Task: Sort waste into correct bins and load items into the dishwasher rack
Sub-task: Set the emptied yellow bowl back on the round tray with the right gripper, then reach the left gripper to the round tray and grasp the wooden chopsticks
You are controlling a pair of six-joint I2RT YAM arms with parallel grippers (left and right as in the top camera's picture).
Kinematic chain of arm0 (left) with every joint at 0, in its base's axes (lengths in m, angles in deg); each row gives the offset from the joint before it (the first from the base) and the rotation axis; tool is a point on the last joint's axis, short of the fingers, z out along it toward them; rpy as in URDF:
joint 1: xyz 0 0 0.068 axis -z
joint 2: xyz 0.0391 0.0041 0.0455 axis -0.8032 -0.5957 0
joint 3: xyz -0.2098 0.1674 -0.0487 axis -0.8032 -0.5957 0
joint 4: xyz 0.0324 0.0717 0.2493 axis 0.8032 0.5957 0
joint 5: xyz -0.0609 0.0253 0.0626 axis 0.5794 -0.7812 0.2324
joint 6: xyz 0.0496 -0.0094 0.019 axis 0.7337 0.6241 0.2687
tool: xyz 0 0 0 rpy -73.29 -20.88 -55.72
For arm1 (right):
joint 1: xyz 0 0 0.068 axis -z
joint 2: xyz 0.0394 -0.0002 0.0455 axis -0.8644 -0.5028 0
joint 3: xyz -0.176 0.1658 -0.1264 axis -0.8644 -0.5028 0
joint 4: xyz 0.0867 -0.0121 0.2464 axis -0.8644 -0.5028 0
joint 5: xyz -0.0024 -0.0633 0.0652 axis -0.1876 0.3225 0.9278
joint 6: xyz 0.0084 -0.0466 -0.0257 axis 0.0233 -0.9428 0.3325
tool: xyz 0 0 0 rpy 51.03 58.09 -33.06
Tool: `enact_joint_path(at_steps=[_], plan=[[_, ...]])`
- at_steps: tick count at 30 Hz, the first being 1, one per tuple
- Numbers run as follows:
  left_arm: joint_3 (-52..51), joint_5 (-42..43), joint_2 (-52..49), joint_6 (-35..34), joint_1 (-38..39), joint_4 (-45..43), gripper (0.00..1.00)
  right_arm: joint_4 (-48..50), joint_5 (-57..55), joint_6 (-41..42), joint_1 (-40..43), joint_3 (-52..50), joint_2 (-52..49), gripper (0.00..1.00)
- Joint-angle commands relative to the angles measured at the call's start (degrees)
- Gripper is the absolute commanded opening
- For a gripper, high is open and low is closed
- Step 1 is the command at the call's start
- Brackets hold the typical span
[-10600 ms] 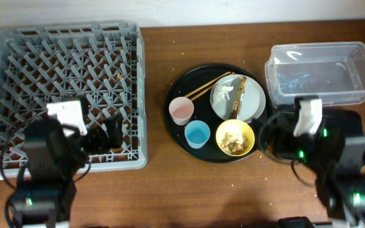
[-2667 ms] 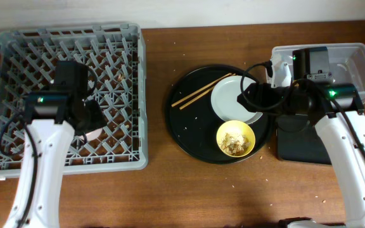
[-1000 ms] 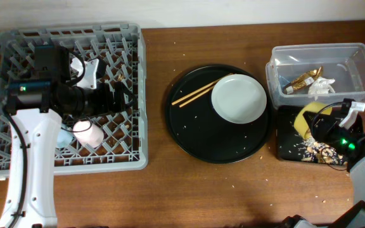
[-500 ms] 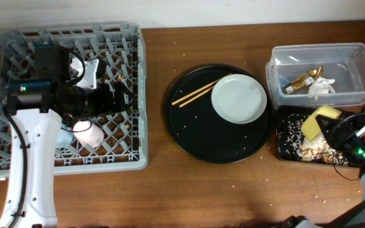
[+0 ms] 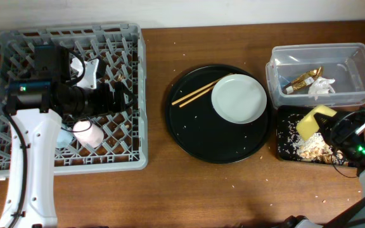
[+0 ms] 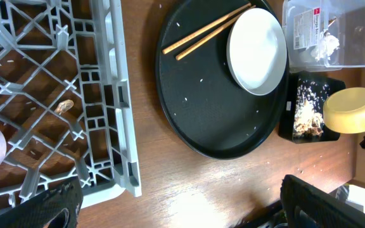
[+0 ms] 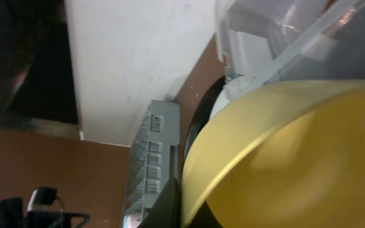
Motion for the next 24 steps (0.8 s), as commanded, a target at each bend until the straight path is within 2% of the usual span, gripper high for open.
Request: enact_joint_path(at_steps=[1,3,4,5,6,8,9,10,12,14,16,17,18,21,24], plan=[[0.61,0.59,0.55,1.29,0.13,0.02,0.99,2.01,6.32,1.84,-1.9,0.35,1.31,0.04],[0.61,0.59,0.55,1.29,0.13,0.02,0.99,1.9,8.09,1.84,-4.7,0.94,4.68,0.04],[0.61,0.61,0.55,1.29,0.13,0.26,0.99,1.92,6.91,1.84,-9.11,1.05,8.81,0.04],[0.61,0.61,0.55,1.29,0.13,0.26,0.99,1.86,0.94,1.84,-18.05,1.05,14.36,0.04],[0.61,0.63,0.55,1.29,0.13,0.26,0.99,-0.02,-12.63,1.75,-30.75,1.05,19.02,0.04],[0.61,0.66,0.55,1.27,0.13,0.26,0.99,-2.95,-37.42,0.33,-51.32,1.31,20.96,0.04],[0.61,0.66,0.55,1.27,0.13,0.26,0.99,-6.16,-59.1,-1.97,-65.22,2.62,18.8,0.04],[0.61,0.66,0.55,1.27,0.13,0.28,0.99,-8.61,-68.28,-4.74,-72.28,4.37,16.0,0.04],[0.61,0.66,0.55,1.27,0.13,0.26,0.99,-9.33,-76.56,-10.64,-82.79,8.7,4.39,0.04],[0.61,0.63,0.55,1.27,0.13,0.28,0.99,-9.35,-78.51,-16.04,-84.19,13.25,-8.33,0.04],[0.61,0.66,0.55,1.27,0.13,0.28,0.99,-11.91,-77.33,-17.62,-84.26,16.83,-12.07,0.05],[0.61,0.66,0.55,1.27,0.13,0.22,0.99,-15.23,-77.33,-17.59,-84.21,19.41,-11.72,0.42],[0.61,0.66,0.55,1.27,0.13,0.02,0.99,-21.16,-77.29,-17.31,-84.19,24.11,-10.67,0.52],[0.61,0.85,0.55,-1.68,0.15,-2.4,0.99,-38.01,-71.12,-8.63,-79.3,39.23,-6.32,0.57],[0.61,-0.94,0.5,-1.38,4.22,-4.35,0.99,-40.7,-60.17,-5.64,-70.73,40.11,-5.68,0.6]])
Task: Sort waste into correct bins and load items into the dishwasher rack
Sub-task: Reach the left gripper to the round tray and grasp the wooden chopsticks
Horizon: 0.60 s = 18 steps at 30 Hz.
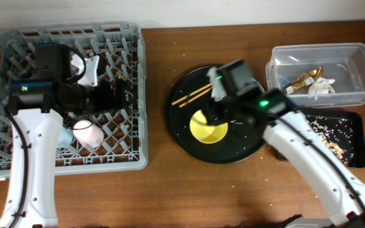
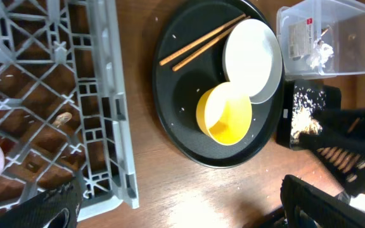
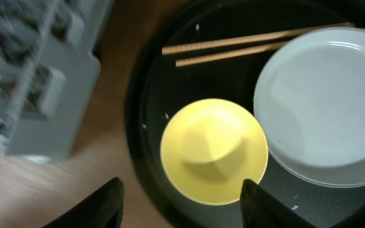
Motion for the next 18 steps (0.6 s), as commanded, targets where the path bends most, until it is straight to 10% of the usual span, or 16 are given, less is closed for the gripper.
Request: enact_joint_path(at_steps=[1,4,8,18], plan=[[0.61,-4.61,0.5,-0.37,6.71,-3.93,0.99,-2.23,9.86,2.71,7.26,0.63,0.09,0.6],[0.61,-4.83,0.11,-0.39,11.54,-10.99,0.99,-6.6,9.64,2.67,12.41,0.63,0.11,0.6],[0.46,-26.97,-10.1,2.32,24.98,-19.26,0.79,-7.91,9.44,2.69,13.79,0.63,0.09,0.6],[0.46,-28.96,-39.01,20.2,30.53,-48.0,0.35,-10.8,6.43,2.69,13.79,0.61,-0.07,0.61]])
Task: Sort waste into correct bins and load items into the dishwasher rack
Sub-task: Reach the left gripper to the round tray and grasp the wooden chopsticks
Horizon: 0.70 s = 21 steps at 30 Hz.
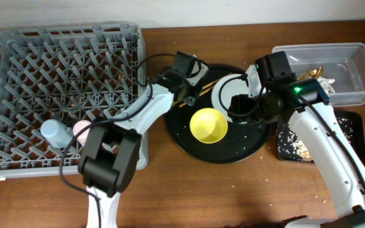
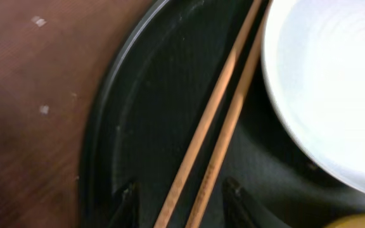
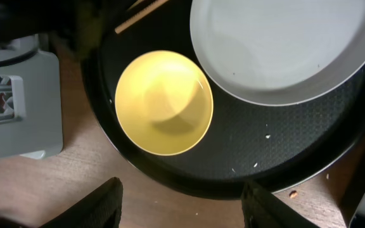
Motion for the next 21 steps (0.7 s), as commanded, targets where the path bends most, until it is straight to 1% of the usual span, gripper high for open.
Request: enact_joint_path(at_steps=[1,2,3,7,10,11,12,14,16,18,19,20,21], plan=[[0.39,-0.33,-4.66,3.5,-0.09,-3.32,0.33,0.13,-1.16,0.48,0.31,0.57,-0.11,0.61],[0.39,-0.33,-4.98,3.5,-0.09,-3.78,0.31,0.13,-1.16,0.48,0.31,0.57,-0.13,0.62],[0.39,-0.15,-5.4,3.5,-0.07,-4.5,0.23,0.13,-1.14,0.48,0.31,0.57,-0.59,0.61],[0.35,0.31,-8.33,3.5,-0.07,-4.5,0.2,0.13,-1.16,0.48,0.31,0.57,-1.03,0.61],[0.35,1.77,-8.35,3.5,-0.09,-3.21,0.2,0.11,-1.14,0.5,0.31,0.57,-1.03,0.61],[0.35,1.75,-8.35,3.5,-0.09,-2.75,0.16,0.11,-1.14,0.5,0.31,0.57,-1.03,0.61],[0.35,1.75,-8.35,3.45,-0.09,-2.01,0.0,0.11,-1.14,0.48,0.31,0.57,-1.03,0.61],[0.37,1.77,-7.98,2.99,-0.09,0.33,0.0,0.11,-1.11,0.48,0.31,0.57,-1.03,0.6],[0.48,1.77,-4.31,2.16,-0.09,4.24,0.0,0.11,-1.14,0.48,0.31,0.57,-1.03,0.6],[0.48,1.75,-0.57,2.19,-0.09,5.92,0.0,0.11,-1.11,0.48,0.31,0.59,-1.03,0.59],[0.48,1.73,0.92,2.71,-0.09,5.73,0.11,0.09,-0.87,0.48,0.31,0.59,-1.03,0.56],[0.46,1.73,0.96,5.86,-0.09,4.98,0.33,0.02,-0.9,0.48,0.31,0.59,-1.03,0.55],[0.44,1.73,0.83,9.35,-0.09,4.63,0.4,-0.31,-0.92,0.48,0.31,0.57,-1.03,0.55]])
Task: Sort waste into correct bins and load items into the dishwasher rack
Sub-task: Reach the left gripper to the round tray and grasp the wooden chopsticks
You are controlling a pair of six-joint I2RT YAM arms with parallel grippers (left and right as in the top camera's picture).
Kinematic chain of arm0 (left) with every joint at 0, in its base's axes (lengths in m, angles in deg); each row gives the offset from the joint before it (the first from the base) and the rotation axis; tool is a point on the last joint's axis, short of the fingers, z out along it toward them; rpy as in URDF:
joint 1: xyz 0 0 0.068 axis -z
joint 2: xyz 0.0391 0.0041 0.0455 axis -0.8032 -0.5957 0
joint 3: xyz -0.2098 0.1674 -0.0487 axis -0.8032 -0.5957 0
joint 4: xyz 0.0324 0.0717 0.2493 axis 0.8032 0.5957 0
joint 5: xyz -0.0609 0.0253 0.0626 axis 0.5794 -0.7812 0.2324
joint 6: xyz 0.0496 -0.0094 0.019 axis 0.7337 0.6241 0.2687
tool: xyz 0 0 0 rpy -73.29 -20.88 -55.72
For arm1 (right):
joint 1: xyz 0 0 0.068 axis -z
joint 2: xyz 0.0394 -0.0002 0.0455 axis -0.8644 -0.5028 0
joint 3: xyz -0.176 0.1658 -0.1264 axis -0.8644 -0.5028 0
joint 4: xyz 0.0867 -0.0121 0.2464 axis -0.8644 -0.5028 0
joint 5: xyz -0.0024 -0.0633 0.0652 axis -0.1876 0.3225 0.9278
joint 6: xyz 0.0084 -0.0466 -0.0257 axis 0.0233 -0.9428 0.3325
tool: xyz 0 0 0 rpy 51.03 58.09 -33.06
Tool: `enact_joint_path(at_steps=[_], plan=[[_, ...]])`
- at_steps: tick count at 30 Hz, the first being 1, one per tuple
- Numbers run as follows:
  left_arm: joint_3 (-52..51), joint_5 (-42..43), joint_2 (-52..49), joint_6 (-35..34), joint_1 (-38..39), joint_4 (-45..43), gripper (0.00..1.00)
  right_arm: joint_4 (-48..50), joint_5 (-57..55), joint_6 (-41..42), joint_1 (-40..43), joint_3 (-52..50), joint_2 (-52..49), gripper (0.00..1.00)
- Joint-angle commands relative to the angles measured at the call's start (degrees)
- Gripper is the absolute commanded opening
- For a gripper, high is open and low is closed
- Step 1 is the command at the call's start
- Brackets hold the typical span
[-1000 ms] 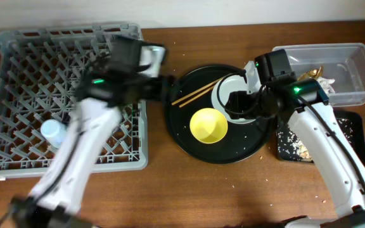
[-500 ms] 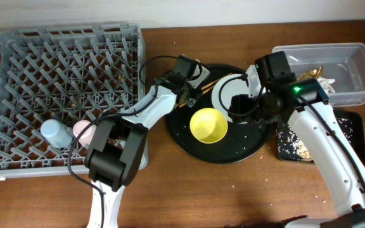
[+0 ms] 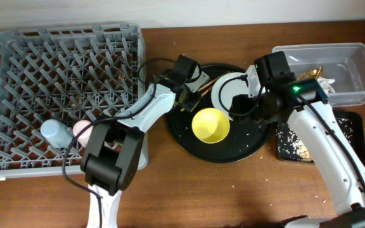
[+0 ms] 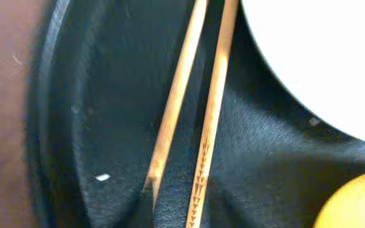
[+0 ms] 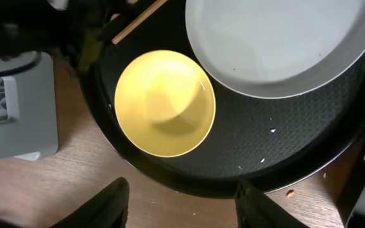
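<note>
Two wooden chopsticks [image 4: 211, 120] lie side by side on the black round tray [image 3: 189, 136], left of the white plate [image 3: 224, 88]. My left gripper [image 3: 184, 96] is low over their tips [image 4: 182, 212]. One dark finger shows just left of the tips and the jaws look apart. An empty yellow bowl [image 3: 209, 125] stands upright on the tray. My right gripper [image 5: 184, 209] hangs open beside the plate [image 5: 277, 44], above the tray's rim, with nothing in it and the bowl [image 5: 165, 102] just ahead of its fingers.
The grey dishwasher rack [image 3: 18, 161] fills the left side and holds a pale blue cup [image 3: 54, 133] and a pink cup [image 3: 81, 130]. At right are a clear bin [image 3: 347, 54] with wrappers and a black tray [image 3: 293, 142] of food scraps. Crumbs dot the table.
My left gripper has come closer to the chopsticks, whose tips now fill its view. The right gripper, bowl and plate have hardly shifted.
First my right gripper held the yellow bowl tipped over the black scrap tray while the left hung over the rack. Then the bowl stood empty on the round tray, with the right gripper open above it. Then the left gripper was at the chopsticks, open, and now sits lower on them.
</note>
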Motion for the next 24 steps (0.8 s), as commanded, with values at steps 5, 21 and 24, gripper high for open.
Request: enact_joint_path(at_steps=[5,21,24], plan=[[-0.57,0.81,1.22,7.76,-0.2,-4.9,0.51,-0.42,-0.28,0.42,0.31,0.57,-0.48,0.56],[8.79,2.6,-3.13,4.81,-0.15,14.43,0.0,-0.37,-0.35,0.37,0.33,0.59,-0.48,0.55],[17.07,2.32,1.14,-1.14,-0.28,24.46,0.0,-0.39,-0.33,0.37,0.31,0.59,-0.48,0.55]])
